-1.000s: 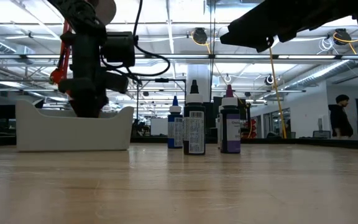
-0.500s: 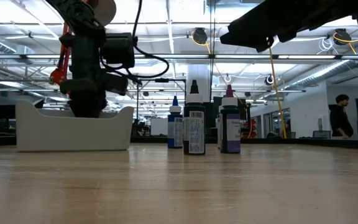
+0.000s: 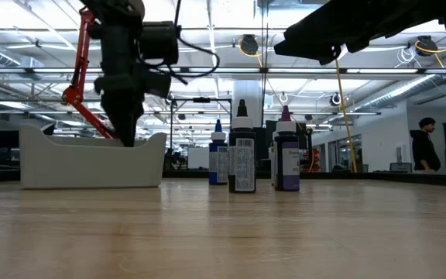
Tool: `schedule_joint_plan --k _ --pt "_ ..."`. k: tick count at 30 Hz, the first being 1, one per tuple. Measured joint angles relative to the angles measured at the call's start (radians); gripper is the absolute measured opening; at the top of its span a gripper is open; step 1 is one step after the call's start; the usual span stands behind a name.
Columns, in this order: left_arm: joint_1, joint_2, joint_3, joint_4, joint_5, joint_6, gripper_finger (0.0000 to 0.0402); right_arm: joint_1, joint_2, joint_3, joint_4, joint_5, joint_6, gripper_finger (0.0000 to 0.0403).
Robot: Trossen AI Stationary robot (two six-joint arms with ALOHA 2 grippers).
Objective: Pick & Place food coloring
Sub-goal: Put the top small black coloring bottle into the gray container
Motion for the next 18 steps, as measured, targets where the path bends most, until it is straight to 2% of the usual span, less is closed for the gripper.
schedule_joint_plan --k 5,8,14,16,18 --pt "-0.024 0.000 0.125 -0.181 -0.002 -0.067 0.0200 0.000 0.000 0.000 0.000 0.000 0.000 0.0196" --pt "-0.099 -0.001 0.183 -0.266 0.006 -0.093 0.0200 0.000 0.000 0.000 -0.002 0.000 0.000 0.0196" --pt "-0.414 -0.002 0.226 -0.206 0.087 -0.167 0.0200 0.000 0.000 0.000 -0.016 0.000 0.000 0.0196" --pt "-0.530 -0.002 0.226 -0.159 0.078 -0.226 0.0200 0.000 0.000 0.000 -0.016 0.000 0.000 0.0196" --pt "-0.636 -0.002 0.226 -0.131 0.019 -0.314 0.0200 0.000 0.000 0.000 -0.015 0.000 0.000 0.0196"
